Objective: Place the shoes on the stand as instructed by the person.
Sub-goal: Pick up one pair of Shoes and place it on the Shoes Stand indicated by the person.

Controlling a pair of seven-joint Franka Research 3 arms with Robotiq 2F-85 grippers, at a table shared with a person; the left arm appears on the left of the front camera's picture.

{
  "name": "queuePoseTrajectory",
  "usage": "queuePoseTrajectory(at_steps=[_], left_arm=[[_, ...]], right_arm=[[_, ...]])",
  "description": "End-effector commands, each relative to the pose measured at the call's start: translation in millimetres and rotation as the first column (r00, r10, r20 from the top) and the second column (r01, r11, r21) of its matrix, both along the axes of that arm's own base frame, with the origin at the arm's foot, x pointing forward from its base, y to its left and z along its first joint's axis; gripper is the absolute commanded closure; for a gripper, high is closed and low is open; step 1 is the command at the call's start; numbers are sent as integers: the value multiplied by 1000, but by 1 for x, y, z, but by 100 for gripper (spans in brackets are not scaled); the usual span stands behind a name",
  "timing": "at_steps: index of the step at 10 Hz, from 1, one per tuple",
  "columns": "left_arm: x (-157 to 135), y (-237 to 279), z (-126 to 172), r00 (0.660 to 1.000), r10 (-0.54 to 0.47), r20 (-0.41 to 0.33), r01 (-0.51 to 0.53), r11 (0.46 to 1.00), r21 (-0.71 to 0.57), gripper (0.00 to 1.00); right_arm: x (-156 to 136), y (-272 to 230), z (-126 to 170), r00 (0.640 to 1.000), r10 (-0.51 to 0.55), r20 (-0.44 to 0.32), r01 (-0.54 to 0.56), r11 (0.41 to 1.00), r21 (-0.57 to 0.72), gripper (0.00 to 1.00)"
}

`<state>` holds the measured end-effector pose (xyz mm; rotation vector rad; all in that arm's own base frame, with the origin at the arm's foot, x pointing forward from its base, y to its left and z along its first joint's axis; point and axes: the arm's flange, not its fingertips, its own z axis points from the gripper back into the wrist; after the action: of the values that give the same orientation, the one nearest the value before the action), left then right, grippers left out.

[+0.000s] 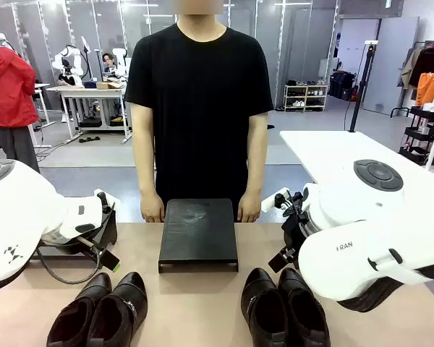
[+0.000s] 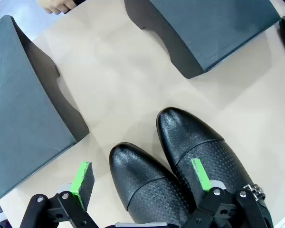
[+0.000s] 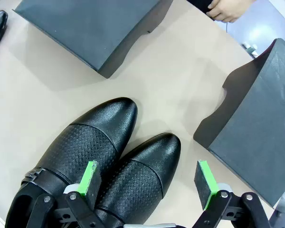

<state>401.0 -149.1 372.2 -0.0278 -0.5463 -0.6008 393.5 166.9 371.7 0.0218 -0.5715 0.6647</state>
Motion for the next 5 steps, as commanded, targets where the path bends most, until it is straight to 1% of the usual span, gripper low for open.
queuePoseTrajectory(at_steps=[1,5], left_arm=[[0,0,0,1000,-1,0,1,1000,0,0],[0,0,0,1000,-1,0,1,1000,0,0]], right_arm=[[0,0,0,1000,0,0,0,1000,0,0],[0,0,0,1000,0,0,0,1000,0,0]])
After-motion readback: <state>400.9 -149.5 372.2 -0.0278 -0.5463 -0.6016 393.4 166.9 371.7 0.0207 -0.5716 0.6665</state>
